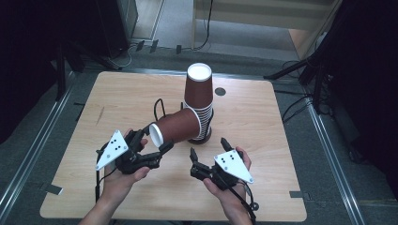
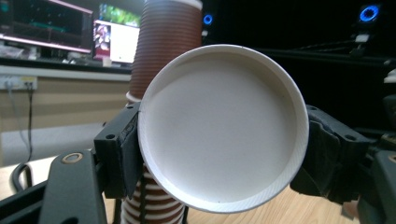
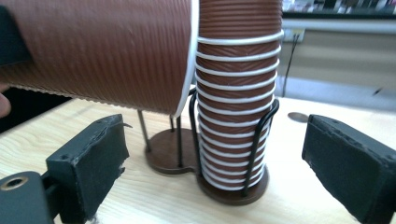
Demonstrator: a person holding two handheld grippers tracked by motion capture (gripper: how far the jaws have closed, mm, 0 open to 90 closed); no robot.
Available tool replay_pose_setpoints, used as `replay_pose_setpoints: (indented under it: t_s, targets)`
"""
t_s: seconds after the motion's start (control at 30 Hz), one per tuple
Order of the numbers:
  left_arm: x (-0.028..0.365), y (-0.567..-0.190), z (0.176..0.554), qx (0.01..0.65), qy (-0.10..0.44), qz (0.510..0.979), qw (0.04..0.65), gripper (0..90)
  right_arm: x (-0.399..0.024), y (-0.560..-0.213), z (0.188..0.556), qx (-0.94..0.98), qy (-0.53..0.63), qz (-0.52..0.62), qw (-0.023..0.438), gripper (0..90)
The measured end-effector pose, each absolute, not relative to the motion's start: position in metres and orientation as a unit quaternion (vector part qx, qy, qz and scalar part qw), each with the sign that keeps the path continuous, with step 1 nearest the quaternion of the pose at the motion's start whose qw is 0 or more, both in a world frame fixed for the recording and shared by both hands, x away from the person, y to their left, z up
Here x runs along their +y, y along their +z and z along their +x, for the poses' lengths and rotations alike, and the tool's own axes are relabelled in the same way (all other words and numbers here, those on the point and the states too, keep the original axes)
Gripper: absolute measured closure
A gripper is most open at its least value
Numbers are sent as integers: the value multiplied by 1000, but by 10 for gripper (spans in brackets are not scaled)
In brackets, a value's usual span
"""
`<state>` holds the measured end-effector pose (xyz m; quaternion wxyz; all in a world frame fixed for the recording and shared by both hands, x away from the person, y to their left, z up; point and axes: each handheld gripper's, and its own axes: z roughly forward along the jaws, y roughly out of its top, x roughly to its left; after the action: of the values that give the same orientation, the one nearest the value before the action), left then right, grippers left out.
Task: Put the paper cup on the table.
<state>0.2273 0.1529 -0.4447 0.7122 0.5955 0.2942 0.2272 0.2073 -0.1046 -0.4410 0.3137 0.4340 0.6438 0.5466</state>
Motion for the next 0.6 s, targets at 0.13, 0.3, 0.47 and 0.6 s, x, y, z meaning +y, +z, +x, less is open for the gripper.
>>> replay_pose_setpoints:
  t_s: [0.13,0.3,0.47,0.6]
  targets:
    - [146,-445,229,288,228,593,716,246,-112,-440,207,622,564,469,275,59]
    - [136,-446,231,275,223,592,724,246,-123,-440,203,600,575,500,242,13]
    - [123,-447,233,256,223,588,734,246,-131,-437,198,565,589,534,221,0]
    - [115,-448,237,253,222,583,740,246,-137,-432,197,525,603,570,191,0]
